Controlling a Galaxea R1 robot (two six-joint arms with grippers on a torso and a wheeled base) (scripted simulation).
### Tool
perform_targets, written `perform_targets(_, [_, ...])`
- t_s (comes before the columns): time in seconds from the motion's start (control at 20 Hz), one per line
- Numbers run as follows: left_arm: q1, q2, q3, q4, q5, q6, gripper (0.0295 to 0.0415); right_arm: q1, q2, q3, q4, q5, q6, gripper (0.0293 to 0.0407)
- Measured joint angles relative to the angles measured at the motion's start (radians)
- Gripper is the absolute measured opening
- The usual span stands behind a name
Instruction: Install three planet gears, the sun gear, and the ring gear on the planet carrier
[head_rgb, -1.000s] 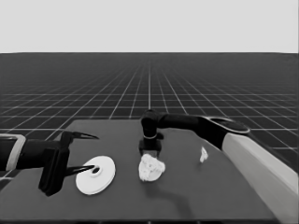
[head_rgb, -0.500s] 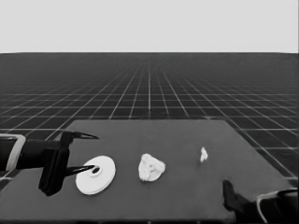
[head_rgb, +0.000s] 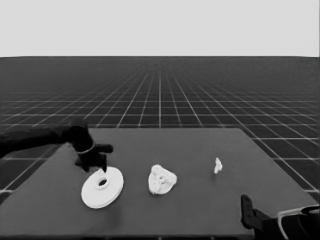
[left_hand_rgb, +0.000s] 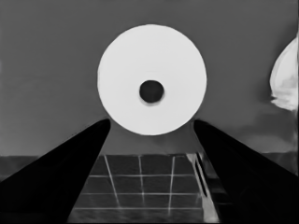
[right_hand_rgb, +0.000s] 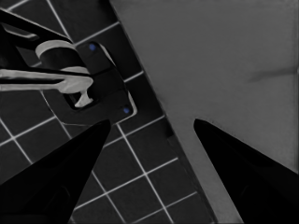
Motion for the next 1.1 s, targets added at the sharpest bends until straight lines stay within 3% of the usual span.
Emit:
perform_targets(0.1, [0.002, 0.009, -0.031, -0.019, -0.003, 0.001, 0.0385, 0.0, 0.0, 0.0, 0.0, 0.0, 0.0, 0.0385])
perform_targets(0.15, [0.089, 0.021, -0.062, 0.059, -0.048, 0.011, 0.0385, 0.0, 0.0, 0.0, 0.0, 0.0, 0.0, 0.0385])
perform_targets(0.25, [0.181, 0.045, -0.117, 0.125, -0.096, 0.027, 0.0385, 0.0, 0.0, 0.0, 0.0, 0.0, 0.0, 0.0385])
perform_targets(0.6, [0.221, 0.062, -0.156, 0.155, -0.123, 0.04, 0.0385, 0.0, 0.0, 0.0, 0.0, 0.0, 0.0, 0.0385])
perform_targets(0.65, [0.221, 0.062, -0.156, 0.155, -0.123, 0.04, 0.0349, 0.0, 0.0, 0.0, 0.0, 0.0, 0.0, 0.0385])
perform_targets(1.1, [0.221, 0.062, -0.157, 0.155, -0.124, 0.04, 0.0348, 0.0, 0.0, 0.0, 0.0, 0.0, 0.0, 0.0385])
